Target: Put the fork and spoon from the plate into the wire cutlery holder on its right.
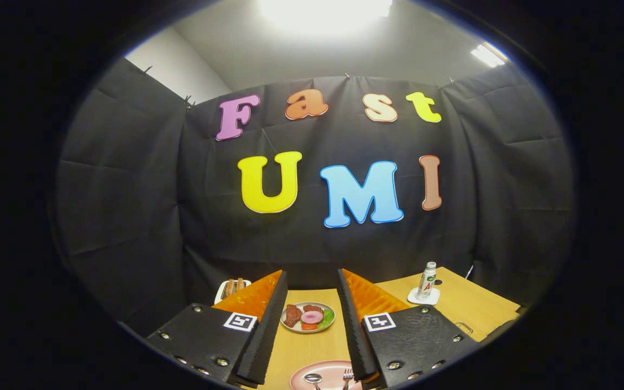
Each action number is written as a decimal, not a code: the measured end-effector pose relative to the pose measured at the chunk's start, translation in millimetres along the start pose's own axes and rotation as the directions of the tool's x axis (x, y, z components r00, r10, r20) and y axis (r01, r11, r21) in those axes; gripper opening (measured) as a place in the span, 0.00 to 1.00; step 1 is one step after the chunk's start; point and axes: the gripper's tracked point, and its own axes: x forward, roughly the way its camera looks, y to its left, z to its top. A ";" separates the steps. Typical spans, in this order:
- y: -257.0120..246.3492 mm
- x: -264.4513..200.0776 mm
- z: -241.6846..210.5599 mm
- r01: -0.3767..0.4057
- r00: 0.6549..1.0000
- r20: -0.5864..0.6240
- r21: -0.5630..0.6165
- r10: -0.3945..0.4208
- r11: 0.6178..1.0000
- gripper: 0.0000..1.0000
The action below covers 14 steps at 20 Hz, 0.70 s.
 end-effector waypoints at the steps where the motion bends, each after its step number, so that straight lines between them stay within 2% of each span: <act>1: -1.8 1.2 -8.5 0.005 1.000 -0.019 0.005 -0.005 1.000 0.58; 4: -13.7 3.7 -44.0 0.044 0.991 -0.125 -0.001 -0.044 0.999 0.58; 8: -25.1 2.5 -98.3 0.085 0.954 -0.288 -0.024 -0.088 0.996 0.58; 11: -32.3 1.0 -144.4 0.107 0.904 -0.413 -0.025 -0.108 0.994 0.58; 14: -37.6 -4.9 -191.2 0.113 0.832 -0.540 -0.064 -0.129 0.992 0.58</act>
